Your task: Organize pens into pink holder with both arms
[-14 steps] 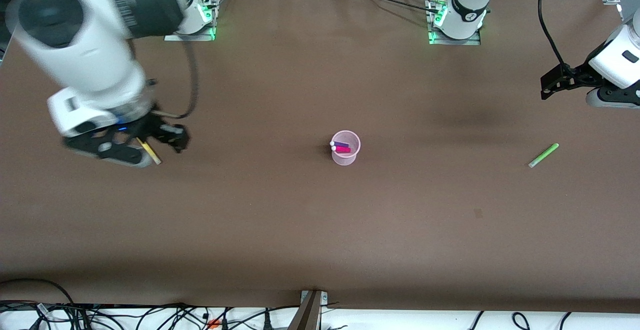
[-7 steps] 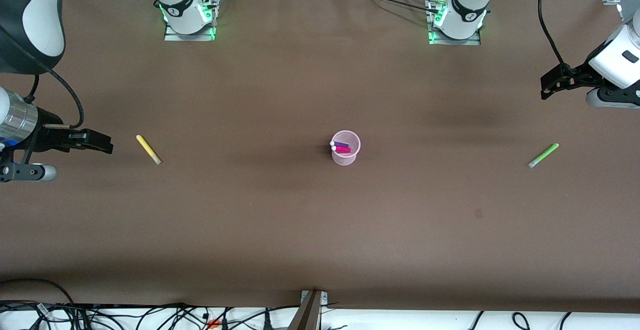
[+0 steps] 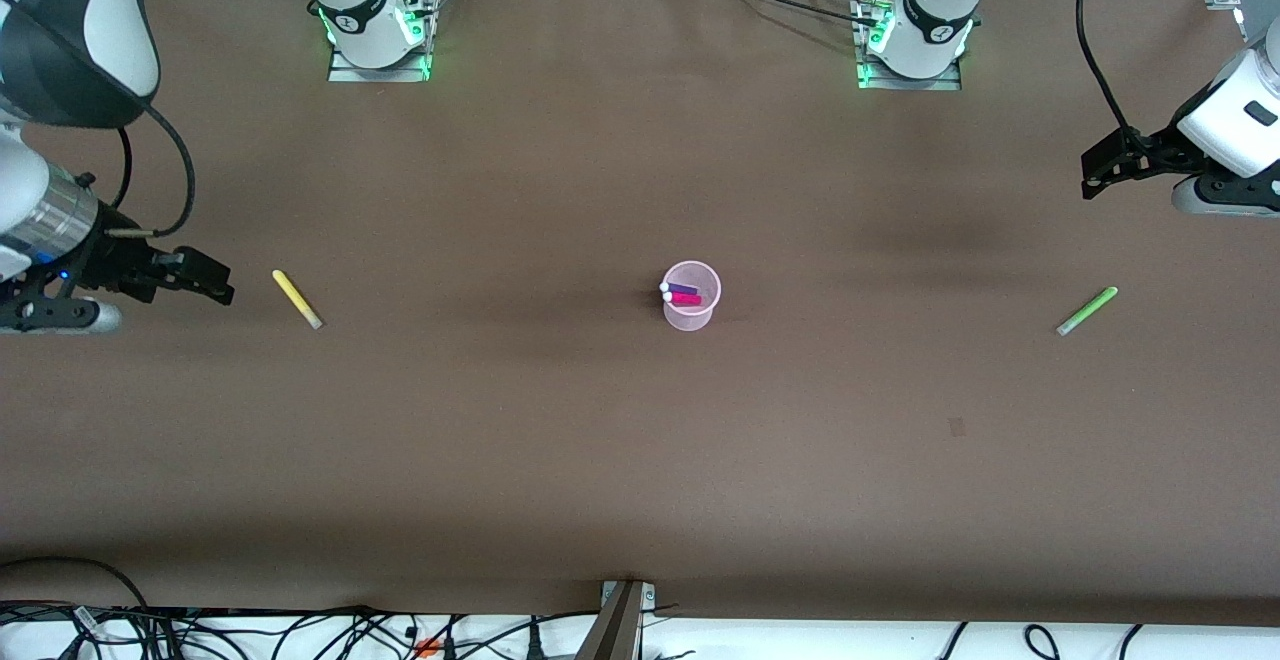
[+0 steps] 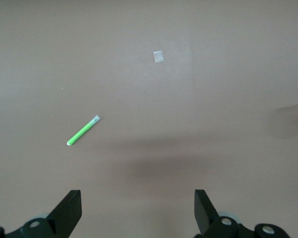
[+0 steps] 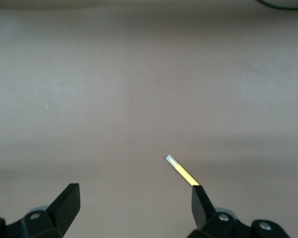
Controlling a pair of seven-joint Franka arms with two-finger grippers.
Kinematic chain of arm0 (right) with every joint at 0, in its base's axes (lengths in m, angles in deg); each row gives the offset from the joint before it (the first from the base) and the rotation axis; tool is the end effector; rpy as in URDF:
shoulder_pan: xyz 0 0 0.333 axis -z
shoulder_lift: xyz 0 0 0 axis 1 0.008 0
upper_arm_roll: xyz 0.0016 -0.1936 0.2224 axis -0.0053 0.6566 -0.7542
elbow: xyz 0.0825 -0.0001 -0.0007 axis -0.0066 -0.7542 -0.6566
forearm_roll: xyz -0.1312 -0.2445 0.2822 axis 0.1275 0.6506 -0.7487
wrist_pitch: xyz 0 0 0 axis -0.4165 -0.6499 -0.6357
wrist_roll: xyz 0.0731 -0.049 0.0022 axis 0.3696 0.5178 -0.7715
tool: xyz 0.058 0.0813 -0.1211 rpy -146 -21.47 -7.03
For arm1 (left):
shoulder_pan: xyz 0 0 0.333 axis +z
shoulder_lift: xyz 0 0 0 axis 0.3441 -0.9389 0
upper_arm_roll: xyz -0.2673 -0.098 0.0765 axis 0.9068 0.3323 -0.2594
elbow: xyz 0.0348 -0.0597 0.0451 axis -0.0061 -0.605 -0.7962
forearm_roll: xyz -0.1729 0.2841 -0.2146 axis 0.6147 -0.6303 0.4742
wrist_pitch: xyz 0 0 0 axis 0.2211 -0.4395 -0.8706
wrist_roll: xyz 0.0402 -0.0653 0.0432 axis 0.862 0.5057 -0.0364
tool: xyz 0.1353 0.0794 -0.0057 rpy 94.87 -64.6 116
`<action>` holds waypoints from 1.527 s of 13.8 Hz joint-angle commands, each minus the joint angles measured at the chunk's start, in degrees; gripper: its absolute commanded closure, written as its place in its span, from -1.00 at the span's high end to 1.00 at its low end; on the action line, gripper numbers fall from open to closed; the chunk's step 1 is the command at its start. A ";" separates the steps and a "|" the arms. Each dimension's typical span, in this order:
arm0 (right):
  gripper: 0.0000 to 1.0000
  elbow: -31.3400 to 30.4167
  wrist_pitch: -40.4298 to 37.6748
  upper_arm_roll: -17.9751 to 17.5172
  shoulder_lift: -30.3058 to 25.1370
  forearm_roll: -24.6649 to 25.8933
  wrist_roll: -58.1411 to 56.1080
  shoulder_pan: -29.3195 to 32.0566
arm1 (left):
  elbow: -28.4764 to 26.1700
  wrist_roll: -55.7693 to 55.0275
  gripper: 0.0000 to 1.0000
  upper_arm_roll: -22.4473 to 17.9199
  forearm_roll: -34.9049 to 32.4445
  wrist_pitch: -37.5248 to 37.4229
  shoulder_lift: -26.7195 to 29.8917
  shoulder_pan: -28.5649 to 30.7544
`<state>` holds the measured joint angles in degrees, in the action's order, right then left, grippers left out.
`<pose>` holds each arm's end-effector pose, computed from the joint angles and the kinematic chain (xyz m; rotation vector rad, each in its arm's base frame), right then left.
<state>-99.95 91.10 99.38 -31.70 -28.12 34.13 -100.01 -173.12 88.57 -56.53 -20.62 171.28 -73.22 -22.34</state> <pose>0.6269 0.0173 0.4666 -3.1026 0.0419 -0.1486 0.5487 -0.0012 0.5233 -3.0722 0.1101 0.0527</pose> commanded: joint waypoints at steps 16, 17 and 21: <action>0.99 0.47 -2.59 5.10 -2.92 4.02 1.41 -0.69 | 1.72 -0.28 1.00 -0.23 1.09 -1.57 -0.78 -0.24; 0.99 1.61 -4.61 5.01 -2.84 4.11 1.41 -0.78 | 1.72 -0.28 1.00 -0.23 1.09 -1.57 -0.78 -0.24; 0.99 2.24 -6.30 5.10 -2.83 4.03 1.24 -0.78 | 1.72 -0.28 1.00 -0.23 1.09 -1.57 -0.78 -0.24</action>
<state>-98.77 86.05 104.28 -34.77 -23.87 34.93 -100.42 -173.10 88.57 -56.53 -20.62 170.91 -73.22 -22.35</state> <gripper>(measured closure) 0.004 0.000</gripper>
